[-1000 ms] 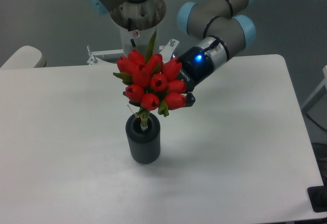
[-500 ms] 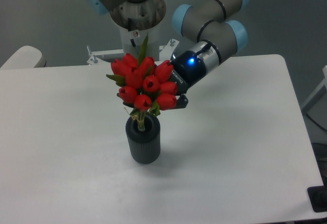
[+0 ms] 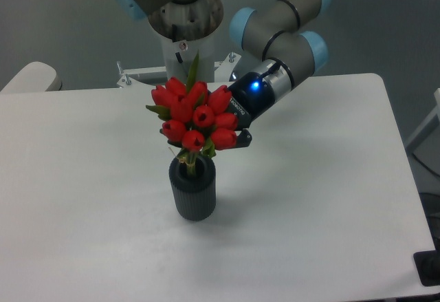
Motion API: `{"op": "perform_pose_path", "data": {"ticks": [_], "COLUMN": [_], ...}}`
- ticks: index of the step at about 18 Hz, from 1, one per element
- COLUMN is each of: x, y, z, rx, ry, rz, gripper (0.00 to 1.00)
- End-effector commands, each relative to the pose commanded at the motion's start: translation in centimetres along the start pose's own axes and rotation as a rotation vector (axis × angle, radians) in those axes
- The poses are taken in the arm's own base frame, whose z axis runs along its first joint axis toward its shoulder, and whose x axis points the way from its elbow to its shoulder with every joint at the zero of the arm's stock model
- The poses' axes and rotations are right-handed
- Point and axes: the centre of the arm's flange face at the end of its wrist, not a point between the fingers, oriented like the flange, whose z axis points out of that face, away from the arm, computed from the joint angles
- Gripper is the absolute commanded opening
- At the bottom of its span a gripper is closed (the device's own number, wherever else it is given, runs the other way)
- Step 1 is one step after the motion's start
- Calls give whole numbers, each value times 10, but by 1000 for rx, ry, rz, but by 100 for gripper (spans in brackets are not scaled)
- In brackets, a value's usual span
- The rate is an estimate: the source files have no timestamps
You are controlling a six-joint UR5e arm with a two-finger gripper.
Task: Insert the flowers into the vase
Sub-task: 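Lower the tulip stems down into the grey vase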
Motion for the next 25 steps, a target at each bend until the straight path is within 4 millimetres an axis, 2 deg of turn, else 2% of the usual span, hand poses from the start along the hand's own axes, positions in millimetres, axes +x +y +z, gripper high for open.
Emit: {"op": "perform_pose_path", "data": {"ticks": [6,19,25], "x": [0,-6,-6], "y": [15,29,37], "z": [-3,-3,-4], "rx": [-19,-114,-129], "ry": [-7,-18,-19], "rz": [19,12,-2], "gripper": [11,12,17]}}
